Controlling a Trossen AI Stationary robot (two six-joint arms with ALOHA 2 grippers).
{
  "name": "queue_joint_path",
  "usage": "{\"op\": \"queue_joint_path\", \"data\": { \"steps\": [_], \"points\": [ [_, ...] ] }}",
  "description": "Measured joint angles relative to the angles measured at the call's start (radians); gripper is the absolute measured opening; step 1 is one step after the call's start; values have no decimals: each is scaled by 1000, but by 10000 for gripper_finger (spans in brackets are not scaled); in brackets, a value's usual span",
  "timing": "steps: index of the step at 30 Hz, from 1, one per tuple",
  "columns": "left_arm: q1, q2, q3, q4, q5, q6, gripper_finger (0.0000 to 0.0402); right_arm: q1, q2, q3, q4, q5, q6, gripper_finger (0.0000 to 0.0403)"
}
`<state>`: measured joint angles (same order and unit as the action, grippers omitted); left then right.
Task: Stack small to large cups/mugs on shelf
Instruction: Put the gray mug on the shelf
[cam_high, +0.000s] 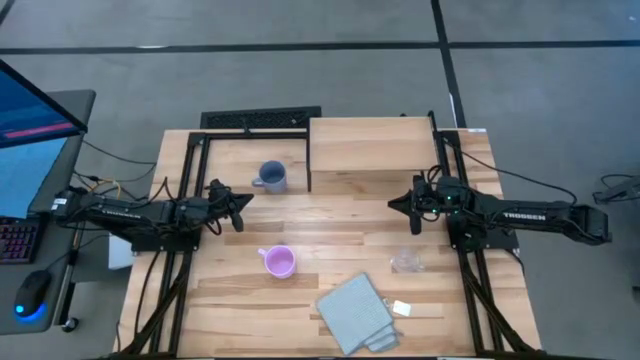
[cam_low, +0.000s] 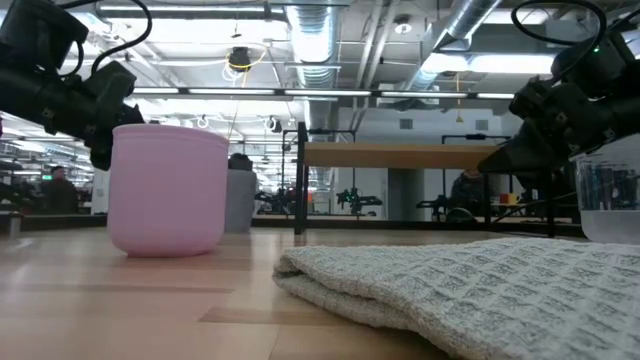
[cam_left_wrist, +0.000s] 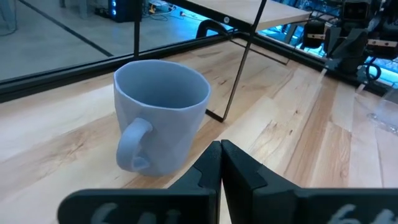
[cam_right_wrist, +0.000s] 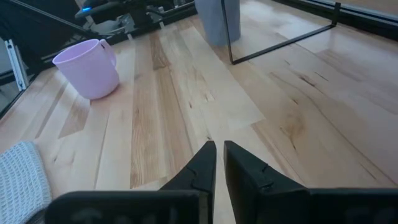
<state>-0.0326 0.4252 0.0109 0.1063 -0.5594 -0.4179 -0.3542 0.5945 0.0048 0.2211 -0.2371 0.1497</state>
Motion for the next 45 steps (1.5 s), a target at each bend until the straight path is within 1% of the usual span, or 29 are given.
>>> {"op": "queue_joint_path", "data": {
  "steps": [12,16,20,24,27,29,34,36,38,42,45],
  "points": [
    [0,0,0,-11,-1,1,0,-1,0,0,0,10,0,56],
    [0,0,0,-10,26,-11,1,-1,0,0,0,10,0,56],
    [0,0,0,-7,27,-5,21,-1,0,0,0,10,0,56],
    [0,0,15,21,27,-5,63,-1,0,0,0,10,0,56],
    [0,-1,62,26,21,22,96,-1,0,0,0,10,0,56],
    [0,0,102,22,24,79,114,-1,0,0,0,10,0,56],
    [0,0,246,-18,118,264,136,-1,0,0,0,10,0,56],
    [0,1,321,-94,148,337,138,-1,0,0,-1,10,0,56],
    [0,18,397,-205,151,393,138,-1,0,0,-1,10,0,56],
    [0,71,543,-436,108,487,134,-1,0,0,-1,10,0,56],
    [1,129,623,-511,61,523,132,-1,0,0,-1,10,0,56]
  ]
}}
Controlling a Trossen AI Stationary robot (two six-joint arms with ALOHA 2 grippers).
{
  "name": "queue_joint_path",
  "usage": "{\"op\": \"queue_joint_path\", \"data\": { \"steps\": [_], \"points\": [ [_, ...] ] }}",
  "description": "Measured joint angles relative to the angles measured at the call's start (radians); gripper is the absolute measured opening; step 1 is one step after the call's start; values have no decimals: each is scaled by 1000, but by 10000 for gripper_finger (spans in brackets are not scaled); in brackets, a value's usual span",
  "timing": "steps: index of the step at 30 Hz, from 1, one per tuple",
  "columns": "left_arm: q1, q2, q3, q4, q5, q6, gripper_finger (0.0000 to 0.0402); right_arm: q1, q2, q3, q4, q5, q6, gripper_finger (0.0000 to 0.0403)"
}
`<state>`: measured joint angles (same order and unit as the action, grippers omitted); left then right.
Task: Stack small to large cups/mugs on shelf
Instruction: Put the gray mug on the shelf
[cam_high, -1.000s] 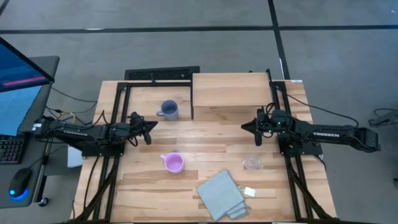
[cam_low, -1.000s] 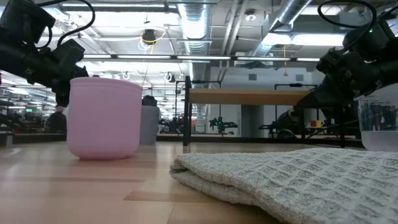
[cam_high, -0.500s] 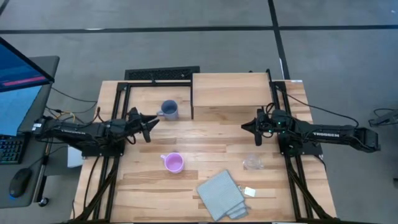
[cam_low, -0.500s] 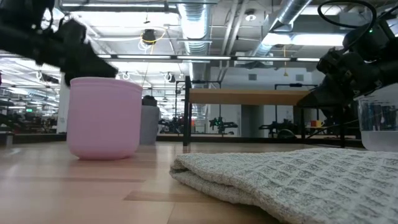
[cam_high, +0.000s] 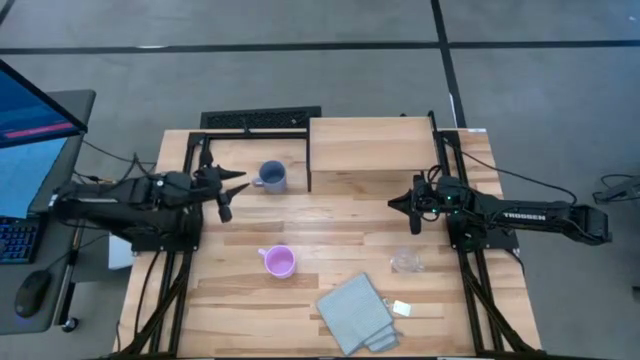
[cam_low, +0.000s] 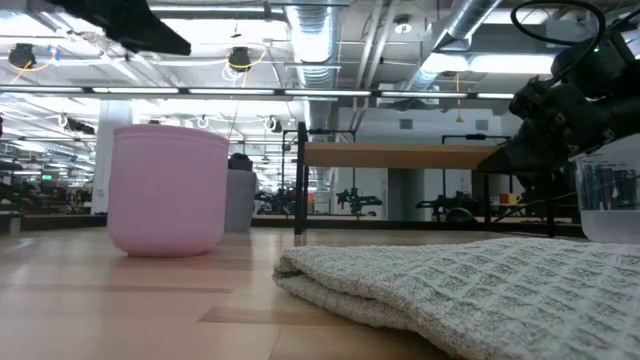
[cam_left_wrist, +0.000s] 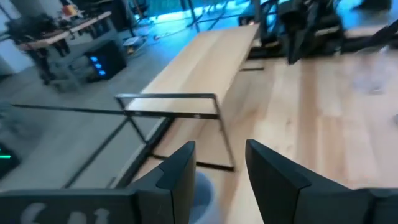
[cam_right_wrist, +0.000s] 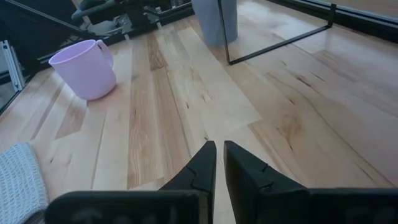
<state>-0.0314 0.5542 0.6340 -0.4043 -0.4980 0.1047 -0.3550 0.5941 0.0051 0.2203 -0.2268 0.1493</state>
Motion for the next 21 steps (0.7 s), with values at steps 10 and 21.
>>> {"op": "queue_joint_path", "data": {
  "steps": [10,21],
  "points": [
    [104,212,73,-17,60,14,132,0,0,0,0,0,0,56],
    [367,388,73,65,362,6,132,0,0,0,0,0,0,56]
  ]
}}
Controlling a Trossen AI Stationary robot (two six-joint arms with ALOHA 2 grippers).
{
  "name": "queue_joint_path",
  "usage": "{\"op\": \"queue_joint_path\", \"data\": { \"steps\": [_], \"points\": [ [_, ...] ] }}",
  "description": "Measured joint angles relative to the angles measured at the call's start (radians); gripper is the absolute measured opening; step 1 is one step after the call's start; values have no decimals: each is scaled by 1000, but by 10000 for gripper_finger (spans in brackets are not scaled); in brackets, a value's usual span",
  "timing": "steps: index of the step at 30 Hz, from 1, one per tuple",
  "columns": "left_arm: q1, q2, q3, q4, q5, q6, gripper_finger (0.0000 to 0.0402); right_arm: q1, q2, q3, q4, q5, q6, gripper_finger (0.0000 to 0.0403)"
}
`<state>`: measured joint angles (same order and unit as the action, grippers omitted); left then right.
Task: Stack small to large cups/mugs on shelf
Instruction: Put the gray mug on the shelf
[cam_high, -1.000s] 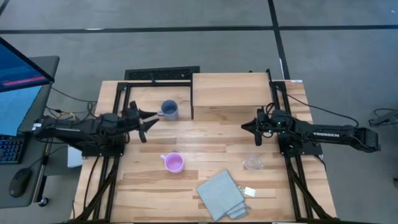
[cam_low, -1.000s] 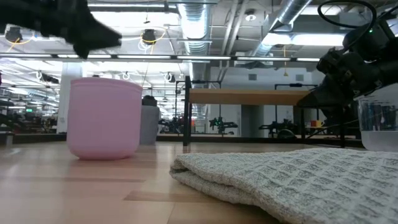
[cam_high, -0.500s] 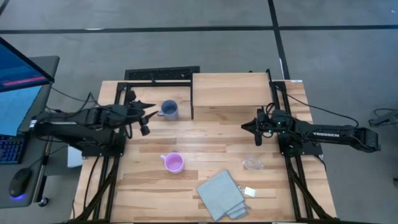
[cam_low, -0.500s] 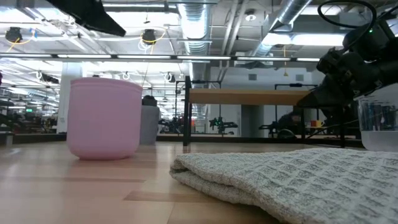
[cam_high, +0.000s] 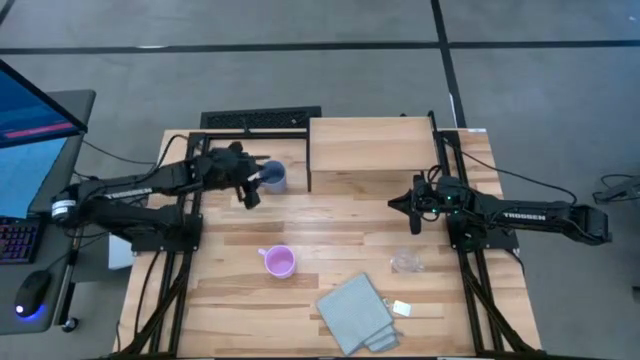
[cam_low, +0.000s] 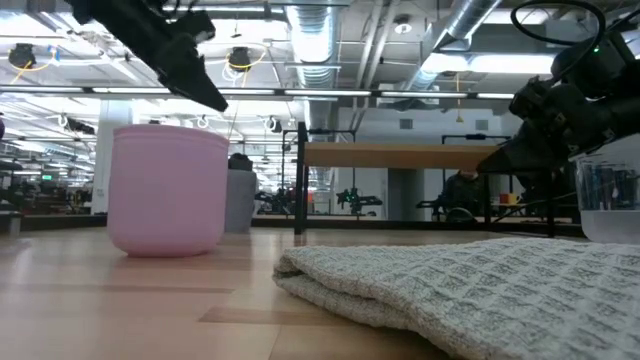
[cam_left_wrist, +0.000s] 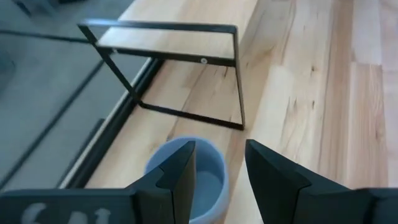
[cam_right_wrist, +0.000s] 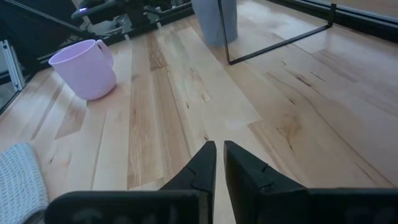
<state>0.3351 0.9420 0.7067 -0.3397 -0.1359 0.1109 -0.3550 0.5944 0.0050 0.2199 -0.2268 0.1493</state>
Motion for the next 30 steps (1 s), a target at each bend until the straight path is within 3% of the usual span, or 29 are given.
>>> {"op": "queue_joint_path", "data": {
  "steps": [8,25,30],
  "points": [
    [140,100,0,78,232,-2,132,0,0,0,0,0,0,56],
    [167,292,0,41,289,19,132,0,0,0,0,0,0,56],
    [160,334,0,31,257,24,132,0,0,0,0,0,0,56]
  ]
}}
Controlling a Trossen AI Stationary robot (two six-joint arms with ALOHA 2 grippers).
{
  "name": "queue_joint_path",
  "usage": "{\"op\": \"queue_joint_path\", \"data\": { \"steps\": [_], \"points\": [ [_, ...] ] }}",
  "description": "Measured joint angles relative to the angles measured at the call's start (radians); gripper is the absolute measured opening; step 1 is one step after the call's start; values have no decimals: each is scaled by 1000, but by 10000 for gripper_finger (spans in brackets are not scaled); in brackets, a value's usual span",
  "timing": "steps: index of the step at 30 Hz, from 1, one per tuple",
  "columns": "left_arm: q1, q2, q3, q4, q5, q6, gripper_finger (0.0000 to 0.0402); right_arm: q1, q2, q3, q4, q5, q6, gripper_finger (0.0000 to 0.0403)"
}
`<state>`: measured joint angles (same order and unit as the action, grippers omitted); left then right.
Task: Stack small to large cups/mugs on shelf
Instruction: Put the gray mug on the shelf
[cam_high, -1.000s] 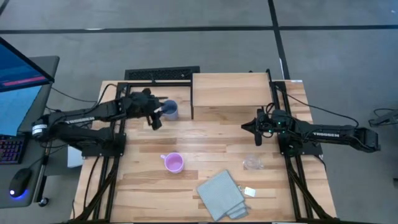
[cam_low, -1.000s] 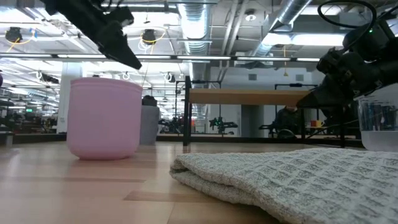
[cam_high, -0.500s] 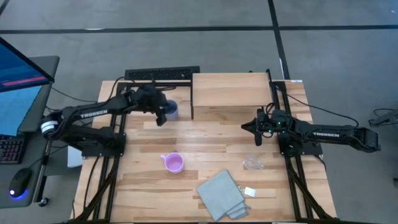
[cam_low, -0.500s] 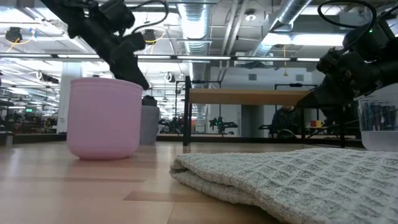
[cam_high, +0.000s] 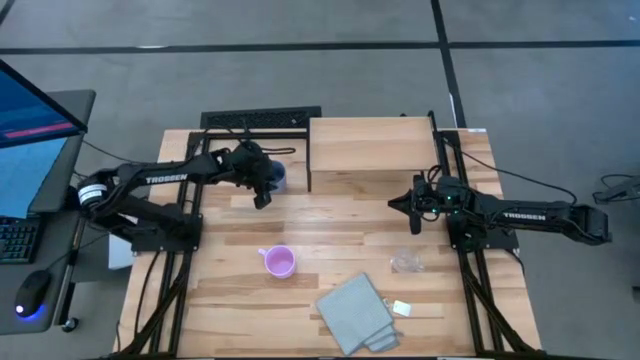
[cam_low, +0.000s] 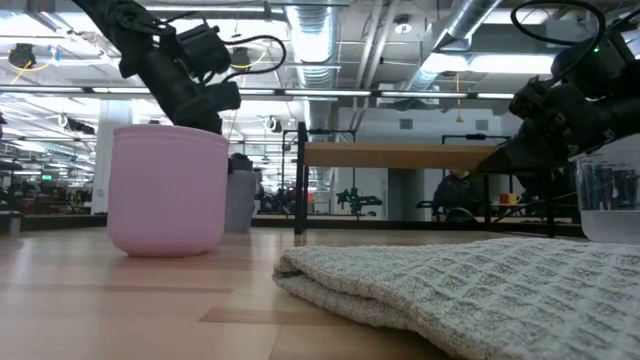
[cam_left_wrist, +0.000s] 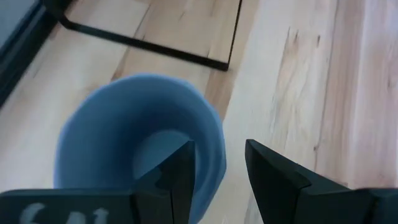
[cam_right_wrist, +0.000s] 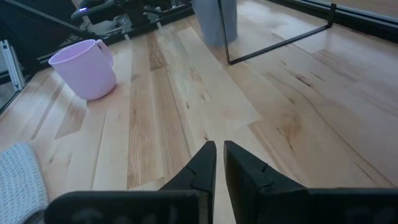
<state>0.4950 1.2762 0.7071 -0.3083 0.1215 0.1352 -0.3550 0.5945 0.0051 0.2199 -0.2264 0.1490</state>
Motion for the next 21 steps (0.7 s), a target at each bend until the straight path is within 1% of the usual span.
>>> {"op": "queue_joint_path", "data": {
  "steps": [3,7,11,15,21],
  "points": [
    [0,22,0,2,-8,4,132,0,0,0,-1,0,0,56],
    [0,44,1,-9,-54,35,130,0,0,0,-2,0,0,56],
    [0,51,2,-12,-77,49,114,0,0,0,-2,0,0,56],
    [-1,51,2,-15,-97,56,83,0,0,0,-3,0,0,56],
    [0,50,2,-16,-113,56,16,0,0,0,-3,0,0,56]
  ]
}}
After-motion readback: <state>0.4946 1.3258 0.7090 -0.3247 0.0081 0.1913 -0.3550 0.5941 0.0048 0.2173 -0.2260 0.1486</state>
